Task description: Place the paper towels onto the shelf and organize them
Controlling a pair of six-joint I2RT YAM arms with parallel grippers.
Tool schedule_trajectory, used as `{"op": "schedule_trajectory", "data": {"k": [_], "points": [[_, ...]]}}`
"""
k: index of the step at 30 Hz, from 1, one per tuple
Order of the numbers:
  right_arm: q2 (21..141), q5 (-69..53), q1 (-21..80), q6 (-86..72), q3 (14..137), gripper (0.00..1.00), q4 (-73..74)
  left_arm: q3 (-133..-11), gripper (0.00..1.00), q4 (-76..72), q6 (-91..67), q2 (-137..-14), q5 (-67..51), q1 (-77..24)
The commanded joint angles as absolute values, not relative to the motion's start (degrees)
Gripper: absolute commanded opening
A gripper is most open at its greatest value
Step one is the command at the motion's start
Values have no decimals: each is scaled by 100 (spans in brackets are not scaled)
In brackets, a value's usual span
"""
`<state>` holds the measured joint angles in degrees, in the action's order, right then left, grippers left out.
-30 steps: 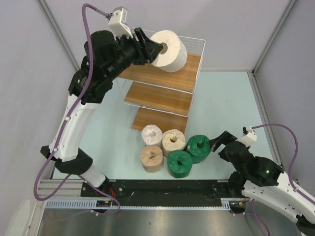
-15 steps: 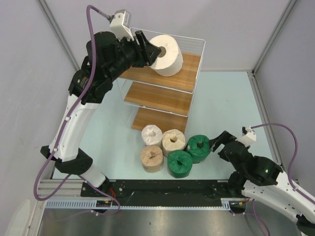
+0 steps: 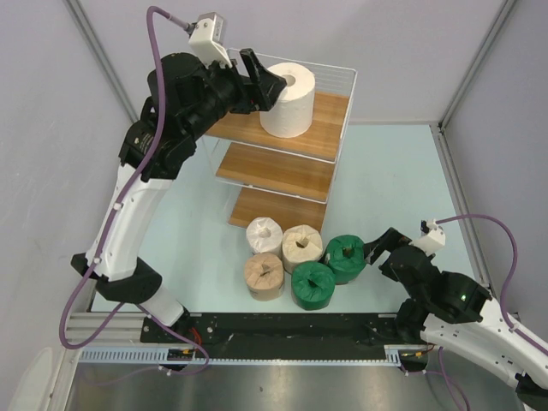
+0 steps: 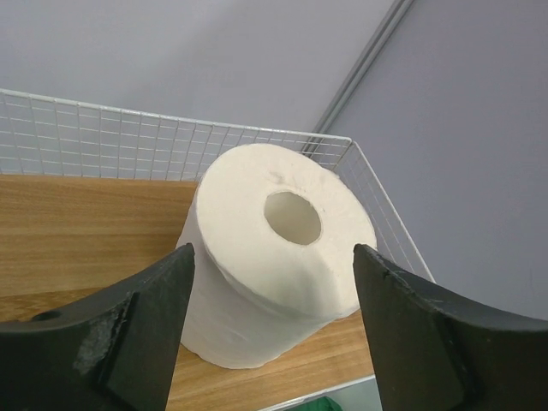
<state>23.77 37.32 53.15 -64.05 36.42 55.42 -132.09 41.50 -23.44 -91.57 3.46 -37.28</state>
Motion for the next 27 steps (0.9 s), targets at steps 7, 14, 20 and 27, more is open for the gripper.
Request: {"op": "schedule_trajectory", "data": {"k": [7, 14, 20, 27], "points": [[2382, 4017, 5317, -6513, 3630, 100, 5537, -13403, 100, 3815, -2083, -8694, 562, -3762], [2408, 4025, 5317, -6513, 3621, 100, 5511, -12958, 100, 3709, -2030, -7728, 817, -3762], [2338, 4008, 5326, -6556, 3621, 100, 5537, -9407, 100, 3297, -2285, -5666, 721, -3762], [2303, 4043, 5317, -6557, 3586, 100, 5528, -5593, 100, 2682, -3558, -3896, 98, -3762]]}}
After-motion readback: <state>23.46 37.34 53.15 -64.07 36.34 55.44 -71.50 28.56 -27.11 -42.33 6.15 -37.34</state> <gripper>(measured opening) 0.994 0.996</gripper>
